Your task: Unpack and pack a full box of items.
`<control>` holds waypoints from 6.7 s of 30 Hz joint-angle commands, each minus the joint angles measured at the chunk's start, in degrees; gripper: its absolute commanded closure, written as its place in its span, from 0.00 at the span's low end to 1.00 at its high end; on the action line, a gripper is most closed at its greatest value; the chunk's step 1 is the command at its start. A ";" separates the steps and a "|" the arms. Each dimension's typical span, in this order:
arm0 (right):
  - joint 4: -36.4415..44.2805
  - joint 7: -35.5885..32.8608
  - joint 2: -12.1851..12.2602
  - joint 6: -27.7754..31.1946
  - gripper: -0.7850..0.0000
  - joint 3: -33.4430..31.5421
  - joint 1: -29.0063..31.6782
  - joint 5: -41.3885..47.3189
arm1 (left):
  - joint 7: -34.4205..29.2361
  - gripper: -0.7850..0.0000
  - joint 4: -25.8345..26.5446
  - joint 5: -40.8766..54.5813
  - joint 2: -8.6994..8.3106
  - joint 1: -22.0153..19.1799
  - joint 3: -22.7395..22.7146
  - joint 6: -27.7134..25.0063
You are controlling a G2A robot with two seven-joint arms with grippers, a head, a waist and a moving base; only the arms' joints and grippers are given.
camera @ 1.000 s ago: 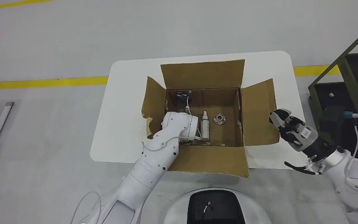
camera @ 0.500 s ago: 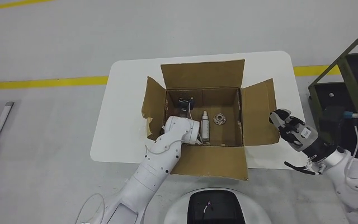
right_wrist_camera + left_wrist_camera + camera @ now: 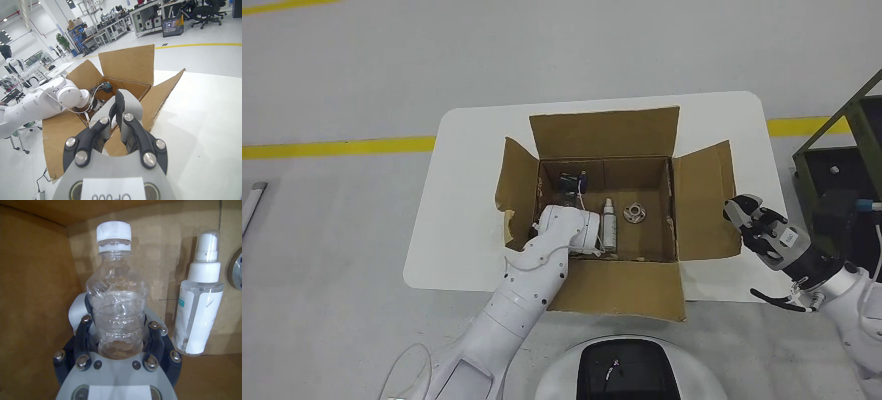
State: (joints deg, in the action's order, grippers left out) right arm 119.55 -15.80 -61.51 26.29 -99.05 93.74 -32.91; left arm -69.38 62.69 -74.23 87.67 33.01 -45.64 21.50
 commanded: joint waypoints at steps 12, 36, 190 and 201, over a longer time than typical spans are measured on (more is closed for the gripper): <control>0.00 0.00 0.00 0.00 1.00 0.00 0.00 0.00 | -0.07 1.00 11.46 1.27 -0.40 -0.21 -7.23 -0.24; 0.78 -7.26 0.12 -9.22 0.00 -6.72 0.36 11.49 | -2.23 1.00 27.67 4.80 -0.81 -3.19 -16.66 -7.93; 5.99 -8.43 1.90 0.81 0.00 1.93 -9.67 -11.10 | -13.49 0.00 24.09 -20.94 -5.71 20.31 -32.29 -18.10; 5.73 -7.29 1.83 0.48 0.00 3.06 -9.53 -11.76 | -12.10 0.00 26.43 -19.78 -5.64 19.14 -32.86 -18.74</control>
State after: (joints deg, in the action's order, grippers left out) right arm 125.40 -23.24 -59.66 26.88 -96.40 84.32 -44.51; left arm -81.54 88.56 -93.83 82.07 52.30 -78.36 3.04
